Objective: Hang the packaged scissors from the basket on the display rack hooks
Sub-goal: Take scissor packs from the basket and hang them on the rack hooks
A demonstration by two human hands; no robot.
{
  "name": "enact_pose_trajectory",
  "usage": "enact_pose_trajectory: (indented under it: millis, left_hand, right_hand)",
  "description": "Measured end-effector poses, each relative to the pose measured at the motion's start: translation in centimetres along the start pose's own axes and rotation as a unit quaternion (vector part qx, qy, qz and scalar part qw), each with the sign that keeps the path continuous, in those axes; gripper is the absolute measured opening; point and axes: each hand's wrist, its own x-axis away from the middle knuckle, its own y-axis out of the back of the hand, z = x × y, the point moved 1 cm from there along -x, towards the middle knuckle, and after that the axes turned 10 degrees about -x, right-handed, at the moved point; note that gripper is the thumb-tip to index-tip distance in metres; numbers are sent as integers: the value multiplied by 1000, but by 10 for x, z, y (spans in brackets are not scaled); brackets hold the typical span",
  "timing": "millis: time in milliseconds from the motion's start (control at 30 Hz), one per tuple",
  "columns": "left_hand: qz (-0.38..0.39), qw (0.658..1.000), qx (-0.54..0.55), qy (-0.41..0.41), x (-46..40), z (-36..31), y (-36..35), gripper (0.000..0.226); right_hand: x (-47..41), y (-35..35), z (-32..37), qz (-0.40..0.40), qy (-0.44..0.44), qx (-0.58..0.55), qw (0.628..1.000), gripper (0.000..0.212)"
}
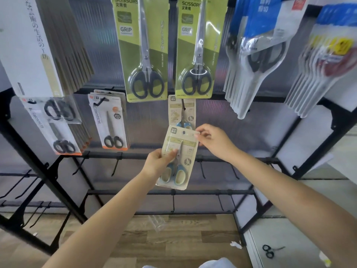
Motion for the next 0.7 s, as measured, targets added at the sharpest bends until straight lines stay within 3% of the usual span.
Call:
enact_pose_trajectory:
  millis: [133, 400, 700]
  left_hand:
    - [5, 1000, 16, -18, 1, -5, -2, 9]
    - [-7, 999, 32, -4, 2, 5, 7, 19]
    - [-52, 998, 48, -4, -9, -2, 7, 17]
  right_hand:
    - [1, 5, 9, -6, 4, -27, 1000, 9]
    - [-14, 15, 28, -67, 56, -18, 996, 5]
    - [-39, 13, 37, -118, 70, -7, 991, 19]
